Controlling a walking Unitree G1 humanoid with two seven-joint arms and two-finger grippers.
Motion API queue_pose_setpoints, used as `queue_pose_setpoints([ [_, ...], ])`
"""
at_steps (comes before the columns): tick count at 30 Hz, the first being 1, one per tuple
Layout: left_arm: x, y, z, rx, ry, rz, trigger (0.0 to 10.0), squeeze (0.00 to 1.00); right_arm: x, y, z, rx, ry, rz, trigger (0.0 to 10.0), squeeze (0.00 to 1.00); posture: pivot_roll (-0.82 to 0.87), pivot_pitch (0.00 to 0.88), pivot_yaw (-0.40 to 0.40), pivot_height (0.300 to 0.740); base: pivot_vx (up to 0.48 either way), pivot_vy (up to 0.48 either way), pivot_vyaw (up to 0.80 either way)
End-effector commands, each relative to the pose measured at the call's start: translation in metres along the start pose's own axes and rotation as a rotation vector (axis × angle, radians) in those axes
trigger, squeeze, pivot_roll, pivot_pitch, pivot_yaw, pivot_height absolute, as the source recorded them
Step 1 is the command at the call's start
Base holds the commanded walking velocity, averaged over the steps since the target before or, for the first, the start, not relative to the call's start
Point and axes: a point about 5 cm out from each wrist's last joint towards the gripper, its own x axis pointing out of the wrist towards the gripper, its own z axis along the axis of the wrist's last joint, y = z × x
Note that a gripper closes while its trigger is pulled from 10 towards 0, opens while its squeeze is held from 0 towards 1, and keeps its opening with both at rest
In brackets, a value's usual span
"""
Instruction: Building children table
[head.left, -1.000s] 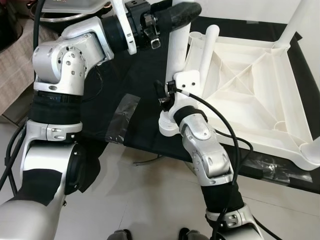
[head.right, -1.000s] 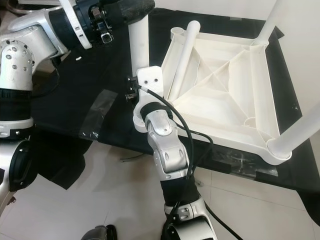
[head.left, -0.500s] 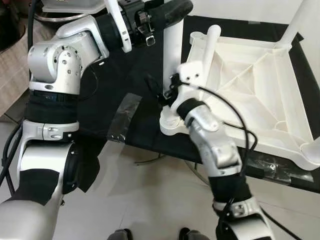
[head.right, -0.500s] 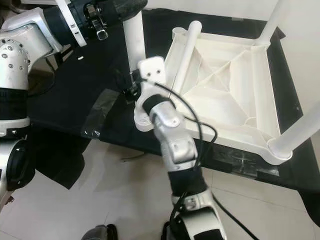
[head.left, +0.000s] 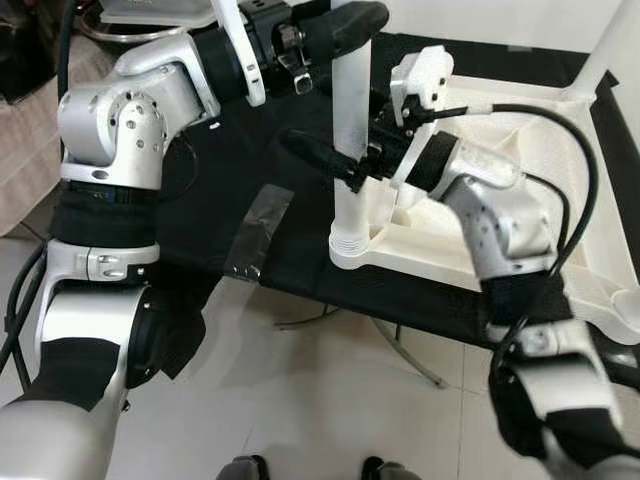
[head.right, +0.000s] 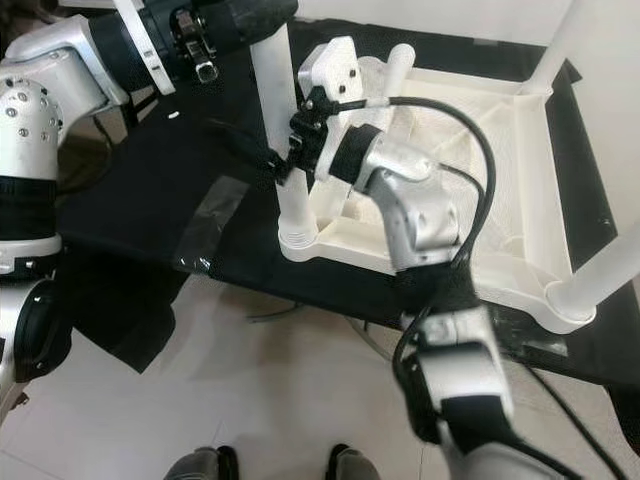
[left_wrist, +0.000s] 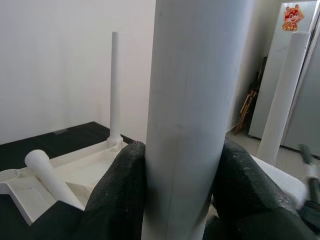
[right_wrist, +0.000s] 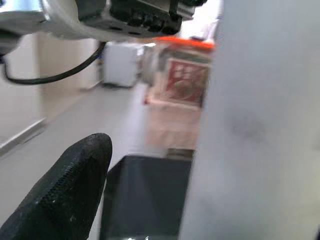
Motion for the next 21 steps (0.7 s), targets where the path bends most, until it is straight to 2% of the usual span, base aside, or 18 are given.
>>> queue_pose_setpoints([
  [1, 0.006, -0.011, -0.005, -0.034, 0.008, -0.096, 0.0, 0.0, 0.006, 0.003, 0.001, 0.007, -0.011, 0.096, 10.0, 0.0, 0.02, 0.173, 0.063, 0.74, 0.0, 0.0, 0.0],
  [3, 0.008, -0.012, -0.006, -0.035, 0.011, -0.107, 0.0, 0.0, 0.005, -0.001, 0.002, 0.02, -0.005, 0.109, 10.0, 0.0, 0.02, 0.173, 0.063, 0.74, 0.0, 0.0, 0.0],
  [4, 0.009, -0.013, -0.007, -0.037, 0.014, -0.119, 0.0, 0.0, 0.005, -0.003, 0.002, 0.041, 0.001, 0.137, 4.9, 0.0, 0.02, 0.175, 0.065, 0.74, 0.0, 0.0, 0.0],
  [6, 0.01, -0.014, -0.008, -0.038, 0.016, -0.126, 0.0, 0.0, 0.004, -0.004, 0.002, 0.057, 0.005, 0.157, 4.9, 0.0, 0.02, 0.175, 0.065, 0.74, 0.0, 0.0, 0.0],
  [7, 0.012, -0.015, -0.009, -0.041, 0.017, -0.14, 0.0, 0.0, 0.003, -0.006, 0.001, 0.072, 0.013, 0.173, 0.0, 0.0, 0.01, 0.177, 0.067, 0.74, 0.0, 0.0, 0.0],
  [21, 0.022, -0.021, -0.014, -0.042, 0.026, -0.198, 0.0, 0.0, 0.001, -0.012, -0.009, 0.13, 0.045, 0.199, 0.0, 0.0, 0.01, 0.175, 0.077, 0.74, 0.0, 0.0, 0.0],
])
